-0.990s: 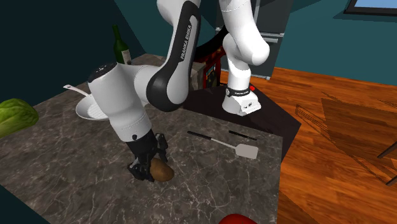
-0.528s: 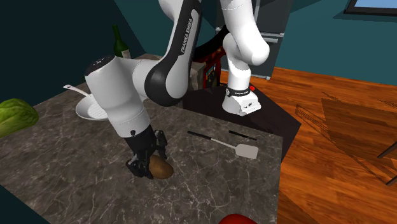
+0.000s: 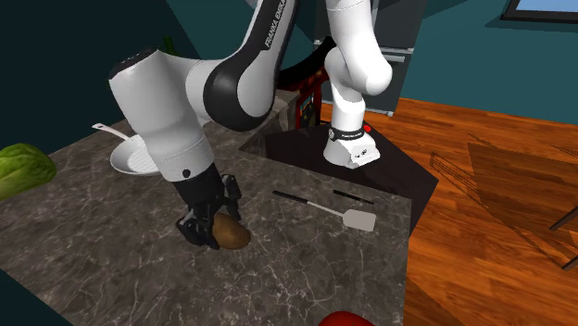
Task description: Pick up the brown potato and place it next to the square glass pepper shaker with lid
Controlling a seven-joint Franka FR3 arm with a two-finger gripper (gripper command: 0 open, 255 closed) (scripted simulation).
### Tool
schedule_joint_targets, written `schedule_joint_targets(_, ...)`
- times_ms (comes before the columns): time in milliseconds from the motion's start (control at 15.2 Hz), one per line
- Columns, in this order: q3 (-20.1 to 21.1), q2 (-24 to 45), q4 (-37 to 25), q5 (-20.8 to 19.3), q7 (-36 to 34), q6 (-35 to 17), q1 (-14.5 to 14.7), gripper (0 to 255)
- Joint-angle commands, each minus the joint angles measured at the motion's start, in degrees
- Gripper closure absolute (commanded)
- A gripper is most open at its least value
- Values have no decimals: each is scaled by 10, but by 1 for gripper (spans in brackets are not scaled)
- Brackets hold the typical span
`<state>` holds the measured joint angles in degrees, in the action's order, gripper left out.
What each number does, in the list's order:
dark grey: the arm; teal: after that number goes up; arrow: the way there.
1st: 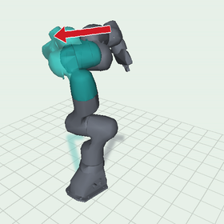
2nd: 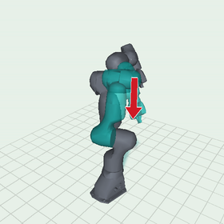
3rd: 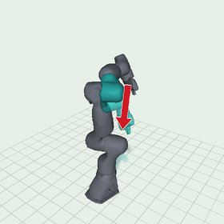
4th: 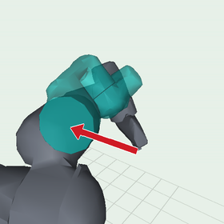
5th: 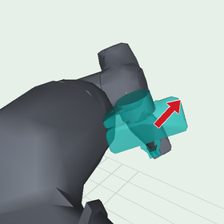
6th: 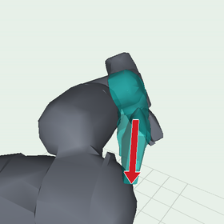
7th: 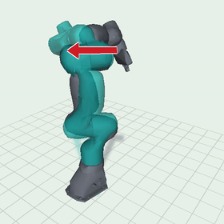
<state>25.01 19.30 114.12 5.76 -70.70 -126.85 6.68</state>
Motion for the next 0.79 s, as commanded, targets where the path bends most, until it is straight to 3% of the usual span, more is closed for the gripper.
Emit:
schedule_joint_targets(0, 2, -10, -2, 4, 1, 12, -2, 255)
schedule_joint_targets(726, 8, -56, -33, 19, 0, 86, -10, 255)
